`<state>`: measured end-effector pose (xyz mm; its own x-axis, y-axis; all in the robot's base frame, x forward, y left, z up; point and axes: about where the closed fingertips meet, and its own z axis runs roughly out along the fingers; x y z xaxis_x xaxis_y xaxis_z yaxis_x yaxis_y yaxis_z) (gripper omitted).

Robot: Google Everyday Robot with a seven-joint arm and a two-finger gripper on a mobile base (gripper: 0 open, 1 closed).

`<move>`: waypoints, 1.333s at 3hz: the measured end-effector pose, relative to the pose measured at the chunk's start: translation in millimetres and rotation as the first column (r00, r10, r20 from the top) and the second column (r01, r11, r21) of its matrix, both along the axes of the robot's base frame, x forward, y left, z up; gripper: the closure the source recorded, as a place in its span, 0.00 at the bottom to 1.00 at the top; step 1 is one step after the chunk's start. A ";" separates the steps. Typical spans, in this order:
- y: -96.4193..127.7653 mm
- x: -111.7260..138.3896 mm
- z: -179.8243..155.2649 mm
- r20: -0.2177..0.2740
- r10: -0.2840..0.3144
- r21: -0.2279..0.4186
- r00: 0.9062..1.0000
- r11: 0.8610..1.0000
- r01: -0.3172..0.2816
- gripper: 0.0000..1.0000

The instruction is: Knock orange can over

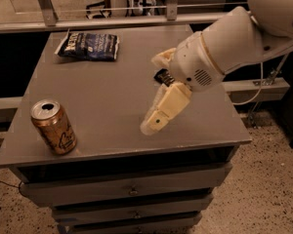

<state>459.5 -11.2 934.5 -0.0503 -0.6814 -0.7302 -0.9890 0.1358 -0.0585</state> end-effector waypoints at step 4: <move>148.6 2.8 -29.5 0.098 0.207 0.208 0.973 0.952 -0.223 0.00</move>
Offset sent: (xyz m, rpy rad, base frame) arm 0.0171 0.1323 -0.0195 0.2299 -0.0811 0.1859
